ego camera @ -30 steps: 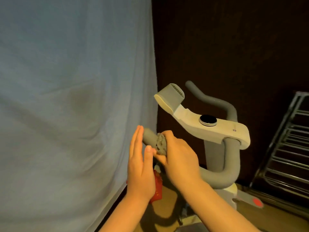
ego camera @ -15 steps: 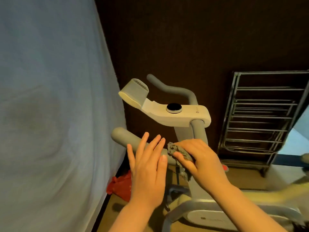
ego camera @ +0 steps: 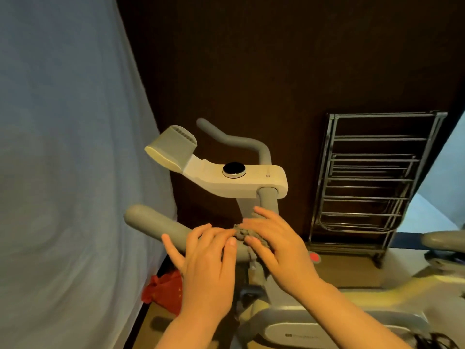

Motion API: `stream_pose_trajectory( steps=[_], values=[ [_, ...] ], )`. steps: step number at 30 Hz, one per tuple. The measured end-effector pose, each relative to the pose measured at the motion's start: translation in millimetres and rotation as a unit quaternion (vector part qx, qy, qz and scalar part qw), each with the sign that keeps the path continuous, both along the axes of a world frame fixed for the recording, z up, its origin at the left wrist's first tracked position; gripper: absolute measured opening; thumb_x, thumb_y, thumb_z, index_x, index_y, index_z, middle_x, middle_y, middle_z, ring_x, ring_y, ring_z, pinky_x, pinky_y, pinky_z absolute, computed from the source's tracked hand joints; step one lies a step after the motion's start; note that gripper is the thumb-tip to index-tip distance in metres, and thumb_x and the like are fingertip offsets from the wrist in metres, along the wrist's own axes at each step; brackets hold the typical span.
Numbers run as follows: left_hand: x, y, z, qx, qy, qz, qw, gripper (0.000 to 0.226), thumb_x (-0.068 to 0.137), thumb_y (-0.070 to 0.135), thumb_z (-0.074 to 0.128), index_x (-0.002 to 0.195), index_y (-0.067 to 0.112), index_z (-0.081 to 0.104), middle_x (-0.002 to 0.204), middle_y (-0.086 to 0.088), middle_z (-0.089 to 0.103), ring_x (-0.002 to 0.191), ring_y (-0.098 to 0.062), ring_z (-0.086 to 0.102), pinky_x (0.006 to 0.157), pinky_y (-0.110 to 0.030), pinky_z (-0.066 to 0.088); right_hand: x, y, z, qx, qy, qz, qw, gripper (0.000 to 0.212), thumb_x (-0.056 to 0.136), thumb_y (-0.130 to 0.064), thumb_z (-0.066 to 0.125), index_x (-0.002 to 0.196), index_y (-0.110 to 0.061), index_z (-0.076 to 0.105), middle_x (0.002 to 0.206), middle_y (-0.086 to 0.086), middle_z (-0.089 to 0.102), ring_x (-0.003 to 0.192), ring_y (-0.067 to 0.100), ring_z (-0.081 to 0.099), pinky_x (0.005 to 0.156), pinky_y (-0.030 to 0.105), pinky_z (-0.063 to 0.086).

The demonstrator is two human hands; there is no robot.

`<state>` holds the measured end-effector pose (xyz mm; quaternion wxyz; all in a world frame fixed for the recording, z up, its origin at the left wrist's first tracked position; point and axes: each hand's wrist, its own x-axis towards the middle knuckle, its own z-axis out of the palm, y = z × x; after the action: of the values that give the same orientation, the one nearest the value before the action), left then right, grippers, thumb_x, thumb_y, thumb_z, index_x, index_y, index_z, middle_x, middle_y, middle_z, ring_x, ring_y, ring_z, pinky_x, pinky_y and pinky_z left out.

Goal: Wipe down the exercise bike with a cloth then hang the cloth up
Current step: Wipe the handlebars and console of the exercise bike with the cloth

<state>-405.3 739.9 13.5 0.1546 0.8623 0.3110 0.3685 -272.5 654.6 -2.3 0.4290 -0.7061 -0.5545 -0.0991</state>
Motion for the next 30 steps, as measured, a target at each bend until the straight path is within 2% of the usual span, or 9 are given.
stream_pose_trajectory(
  steps=[4, 7, 10, 13, 15, 19, 22, 26, 30],
  values=[
    [19.3, -9.8, 4.5, -0.007, 0.011, 0.054, 0.998, 0.047, 0.095, 0.048, 0.018, 0.096, 0.045, 0.065, 0.096, 0.03, 0.055, 0.108, 0.004, 0.037, 0.109, -0.04, -0.029, 49.0, 9.7, 12.4, 0.007, 0.134, 0.033, 0.99, 0.028, 0.092, -0.04, 0.058, 0.117, -0.03, 0.067, 0.126, -0.024, 0.059, 0.133, -0.004, 0.04, 0.113, 0.043, 0.034],
    [34.2, -17.0, 6.5, -0.023, 0.015, 0.098, 0.995, 0.044, 0.093, 0.052, 0.021, 0.103, 0.045, 0.063, 0.103, 0.028, 0.058, 0.109, -0.003, 0.042, 0.112, -0.041, -0.023, 28.1, 11.1, 4.5, 0.052, 0.204, 0.008, 0.978, 0.028, 0.091, -0.036, 0.059, 0.117, -0.045, 0.057, 0.134, -0.026, 0.049, 0.136, -0.001, 0.035, 0.115, 0.032, 0.031],
    [44.1, -17.2, 7.7, -0.021, 0.018, 0.142, 0.989, 0.037, 0.09, 0.05, 0.027, 0.107, 0.046, 0.06, 0.107, 0.027, 0.057, 0.11, -0.005, 0.046, 0.114, -0.04, -0.021, 15.0, 3.4, -1.7, 0.073, 0.237, 0.011, 0.969, 0.038, 0.093, -0.033, 0.053, 0.13, -0.042, 0.047, 0.143, -0.019, 0.042, 0.138, -0.003, 0.03, 0.114, 0.019, 0.025],
    [53.9, -16.9, 10.8, 0.001, 0.032, 0.137, 0.99, 0.03, 0.091, 0.038, 0.04, 0.113, 0.039, 0.06, 0.11, 0.021, 0.059, 0.112, -0.006, 0.051, 0.118, -0.039, 0.004, 49.1, 18.2, 9.0, 0.09, 0.332, 0.006, 0.939, 0.039, 0.091, -0.021, 0.065, 0.126, -0.03, 0.049, 0.134, -0.012, 0.049, 0.127, 0.002, 0.044, 0.107, 0.03, 0.04],
    [63.9, -17.0, 18.1, -0.008, 0.043, 0.117, 0.992, 0.029, 0.094, 0.03, 0.047, 0.121, 0.036, 0.057, 0.116, 0.018, 0.06, 0.112, -0.006, 0.052, 0.106, -0.035, 0.026, 55.7, 27.3, 14.3, 0.12, 0.354, -0.053, 0.926, 0.028, 0.088, -0.021, 0.069, 0.113, -0.027, 0.057, 0.126, -0.01, 0.053, 0.121, 0.005, 0.047, 0.104, 0.034, 0.042],
    [81.7, -18.7, 29.5, -0.067, 0.046, 0.142, 0.986, 0.031, 0.098, 0.029, 0.044, 0.126, 0.038, 0.052, 0.119, 0.019, 0.06, 0.11, -0.006, 0.054, 0.086, -0.028, 0.036, 17.0, 17.1, 5.0, 0.136, 0.419, -0.05, 0.896, 0.045, 0.093, -0.018, 0.061, 0.136, -0.022, 0.049, 0.153, -0.01, 0.03, 0.139, 0.004, 0.028, 0.098, -0.003, 0.025],
    [85.8, -24.5, 25.5, -0.036, 0.073, 0.196, 0.977, 0.029, 0.097, 0.031, 0.042, 0.123, 0.036, 0.056, 0.113, 0.017, 0.066, 0.103, -0.008, 0.06, 0.084, -0.029, 0.037, 38.1, 25.4, 5.5, 0.132, 0.403, -0.063, 0.903, 0.056, 0.095, -0.018, 0.058, 0.145, -0.026, 0.034, 0.15, -0.006, 0.034, 0.139, 0.007, 0.026, 0.11, 0.018, 0.029],
    [87.1, -25.5, 19.4, -0.027, 0.026, 0.237, 0.971, 0.024, 0.095, 0.024, 0.046, 0.108, 0.033, 0.064, 0.096, 0.014, 0.072, 0.089, -0.012, 0.065, 0.082, -0.034, 0.042, 52.4, 28.0, 3.4, 0.153, 0.329, -0.036, 0.931, 0.044, 0.094, -0.016, 0.059, 0.13, -0.036, 0.045, 0.144, -0.011, 0.041, 0.135, 0.003, 0.027, 0.112, 0.027, 0.031],
    [93.0, -26.3, 18.0, -0.031, -0.013, 0.28, 0.96, 0.018, 0.093, 0.022, 0.053, 0.097, 0.031, 0.068, 0.078, 0.009, 0.069, 0.079, -0.016, 0.063, 0.079, -0.035, 0.042, 55.8, 18.6, -9.2, 0.099, 0.222, 0.06, 0.968, 0.022, 0.095, -0.031, 0.052, 0.112, -0.03, 0.066, 0.143, -0.016, 0.042, 0.144, 0.006, 0.016, 0.109, 0.007, 0.014]
  ],
)
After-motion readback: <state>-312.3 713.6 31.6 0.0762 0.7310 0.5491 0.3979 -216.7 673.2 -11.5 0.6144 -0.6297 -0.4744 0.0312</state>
